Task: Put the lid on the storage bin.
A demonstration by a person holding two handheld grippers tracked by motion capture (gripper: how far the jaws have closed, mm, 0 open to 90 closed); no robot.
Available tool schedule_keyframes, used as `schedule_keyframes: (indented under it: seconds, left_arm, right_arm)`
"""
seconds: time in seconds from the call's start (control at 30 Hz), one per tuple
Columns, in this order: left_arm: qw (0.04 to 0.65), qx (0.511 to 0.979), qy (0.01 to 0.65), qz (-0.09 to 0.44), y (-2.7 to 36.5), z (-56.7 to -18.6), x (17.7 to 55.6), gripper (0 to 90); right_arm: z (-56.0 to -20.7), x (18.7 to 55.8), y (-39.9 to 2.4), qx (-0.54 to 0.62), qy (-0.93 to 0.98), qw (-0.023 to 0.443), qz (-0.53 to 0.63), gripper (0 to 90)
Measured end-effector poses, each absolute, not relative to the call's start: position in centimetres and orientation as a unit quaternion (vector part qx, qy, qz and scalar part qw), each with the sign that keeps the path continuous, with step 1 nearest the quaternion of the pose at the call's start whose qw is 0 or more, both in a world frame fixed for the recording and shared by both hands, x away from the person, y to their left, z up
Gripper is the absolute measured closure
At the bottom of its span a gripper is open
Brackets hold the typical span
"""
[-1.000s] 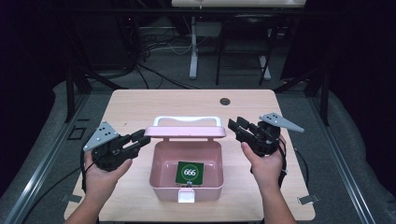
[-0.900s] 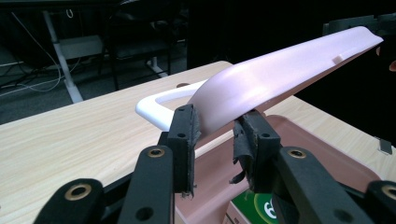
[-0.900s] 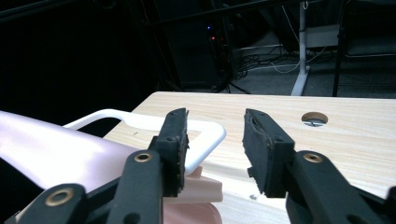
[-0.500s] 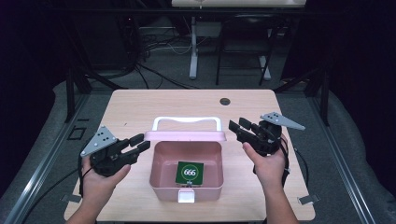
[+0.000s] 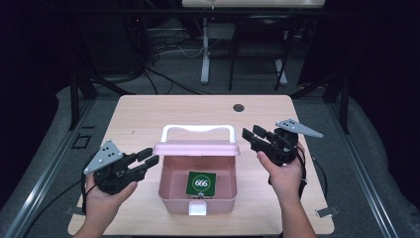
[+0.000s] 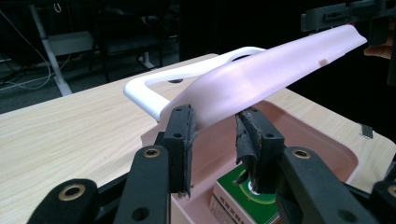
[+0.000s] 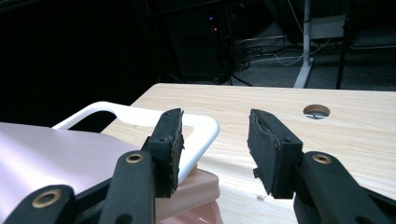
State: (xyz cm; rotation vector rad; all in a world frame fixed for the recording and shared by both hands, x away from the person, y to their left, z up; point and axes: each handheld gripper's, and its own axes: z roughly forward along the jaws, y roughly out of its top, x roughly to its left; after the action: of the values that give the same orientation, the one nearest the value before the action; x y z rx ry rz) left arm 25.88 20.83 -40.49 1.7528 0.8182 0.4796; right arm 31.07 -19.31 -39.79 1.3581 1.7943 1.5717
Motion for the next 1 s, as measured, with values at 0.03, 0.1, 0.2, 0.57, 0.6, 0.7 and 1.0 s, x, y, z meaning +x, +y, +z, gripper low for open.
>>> schedule_keyframes:
  seconds: [0.03, 0.1, 0.2, 0.57, 0.6, 0.7, 1.0]
  left_arm:
    - [0.542, 0.739, 0.345, 0.202, 20.9, -40.5, 25.8, 66.2]
    - [0.544, 0.739, 0.344, 0.201, 20.9, -40.6, 25.8, 66.2]
    - [0.542, 0.741, 0.343, 0.199, 21.0, -40.8, 25.6, 66.2]
    - [0.544, 0.741, 0.342, 0.193, 21.0, -41.4, 25.0, 66.2]
    - [0.544, 0.741, 0.343, 0.192, 21.0, -41.4, 25.0, 66.2]
    - [0.545, 0.741, 0.344, 0.190, 21.0, -41.6, 24.8, 66.2]
    - [0.545, 0.741, 0.345, 0.185, 21.1, -42.1, 24.5, 66.2]
  right_arm:
    - [-39.8, 31.1, -19.3, 0.485, 0.641, 0.197, 0.562, 55.0]
    - [-39.8, 31.1, -19.3, 0.485, 0.641, 0.197, 0.562, 55.0]
    - [-39.8, 31.1, -19.4, 0.486, 0.640, 0.196, 0.562, 54.9]
    - [-39.9, 31.1, -19.4, 0.486, 0.641, 0.194, 0.562, 54.7]
    - [-39.9, 31.1, -19.3, 0.485, 0.641, 0.194, 0.562, 54.6]
    - [-39.9, 31.1, -19.3, 0.486, 0.641, 0.193, 0.562, 54.6]
    - [-40.1, 31.1, -19.1, 0.485, 0.645, 0.190, 0.560, 54.4]
